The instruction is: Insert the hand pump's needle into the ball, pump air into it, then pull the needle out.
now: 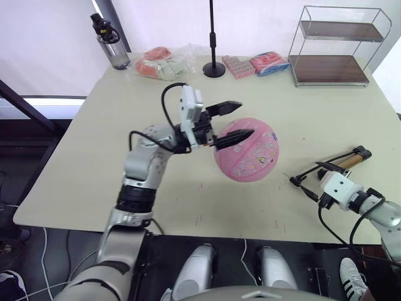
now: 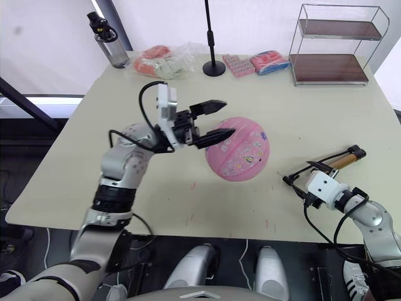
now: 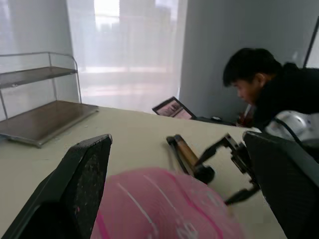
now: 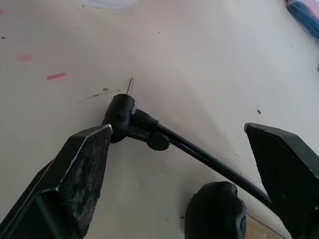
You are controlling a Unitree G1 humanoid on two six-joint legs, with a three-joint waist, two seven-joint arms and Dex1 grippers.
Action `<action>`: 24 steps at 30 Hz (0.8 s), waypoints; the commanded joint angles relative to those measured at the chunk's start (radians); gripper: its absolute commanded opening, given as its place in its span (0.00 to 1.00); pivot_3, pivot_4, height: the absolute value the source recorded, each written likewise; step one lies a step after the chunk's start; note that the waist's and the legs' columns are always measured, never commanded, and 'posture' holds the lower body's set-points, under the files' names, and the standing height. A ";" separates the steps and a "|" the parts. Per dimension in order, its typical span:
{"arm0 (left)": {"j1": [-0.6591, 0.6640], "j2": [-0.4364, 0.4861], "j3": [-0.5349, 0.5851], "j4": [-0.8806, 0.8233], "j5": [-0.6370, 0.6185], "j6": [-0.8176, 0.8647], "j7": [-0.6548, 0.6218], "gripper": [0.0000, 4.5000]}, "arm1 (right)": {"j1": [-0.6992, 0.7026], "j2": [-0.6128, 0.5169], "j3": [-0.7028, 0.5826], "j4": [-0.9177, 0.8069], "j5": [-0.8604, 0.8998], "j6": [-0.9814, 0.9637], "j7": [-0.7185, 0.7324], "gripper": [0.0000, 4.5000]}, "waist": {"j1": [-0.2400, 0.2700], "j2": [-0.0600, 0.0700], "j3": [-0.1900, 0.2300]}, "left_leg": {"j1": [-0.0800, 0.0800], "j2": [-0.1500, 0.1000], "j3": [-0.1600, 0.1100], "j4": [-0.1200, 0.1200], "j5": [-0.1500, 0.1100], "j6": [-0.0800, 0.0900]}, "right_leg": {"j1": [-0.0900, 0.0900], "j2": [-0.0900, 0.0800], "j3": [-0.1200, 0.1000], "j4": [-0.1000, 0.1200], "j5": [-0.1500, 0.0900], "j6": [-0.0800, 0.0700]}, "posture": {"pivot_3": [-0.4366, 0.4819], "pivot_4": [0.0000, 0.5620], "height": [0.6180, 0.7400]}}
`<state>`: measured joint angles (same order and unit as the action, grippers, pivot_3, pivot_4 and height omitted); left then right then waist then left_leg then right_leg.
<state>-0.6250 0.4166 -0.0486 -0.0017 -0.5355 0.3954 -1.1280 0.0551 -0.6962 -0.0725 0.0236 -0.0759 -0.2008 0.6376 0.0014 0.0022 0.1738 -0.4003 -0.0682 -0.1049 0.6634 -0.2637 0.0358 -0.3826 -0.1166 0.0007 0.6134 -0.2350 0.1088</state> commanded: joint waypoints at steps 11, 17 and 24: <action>0.146 0.249 0.012 -0.264 -0.085 0.155 -0.144 1.00 | 0.020 -0.005 -0.043 -0.010 0.045 -0.026 -0.007 1.00 | 0.001 0.000 0.000 | 0.001 0.001 0.003 0.001 0.001 -0.002 | -0.006 0.001 0.005 0.014 -0.003 -0.005 | 0.48 0.27 0.93; 0.224 0.305 0.056 -0.301 -0.079 0.151 -0.118 1.00 | 0.072 0.013 -0.089 -0.039 0.122 -0.026 -0.004 1.00 | -0.002 0.000 0.000 | 0.001 0.001 0.005 0.001 0.002 -0.002 | -0.006 0.001 0.007 0.014 -0.003 -0.005 | 0.48 0.27 0.93; 0.379 0.316 0.151 -0.346 -0.065 0.112 -0.029 1.00 | 0.146 0.056 -0.159 -0.091 0.291 -0.001 0.038 1.00 | -0.009 0.000 0.000 | 0.002 0.002 0.008 0.000 0.001 -0.002 | -0.009 0.001 0.010 0.014 -0.002 -0.006 | 0.48 0.27 0.93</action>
<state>-0.2585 0.7253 0.0578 -0.3050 -0.5924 0.5324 -1.1784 0.1947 -0.6441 -0.1876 -0.0241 0.1605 -0.2044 0.6688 -0.0076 0.0018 0.1741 -0.3987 -0.0661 -0.0967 0.6631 -0.2622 0.0333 -0.3916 -0.1159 0.0116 0.6278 -0.2371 0.1026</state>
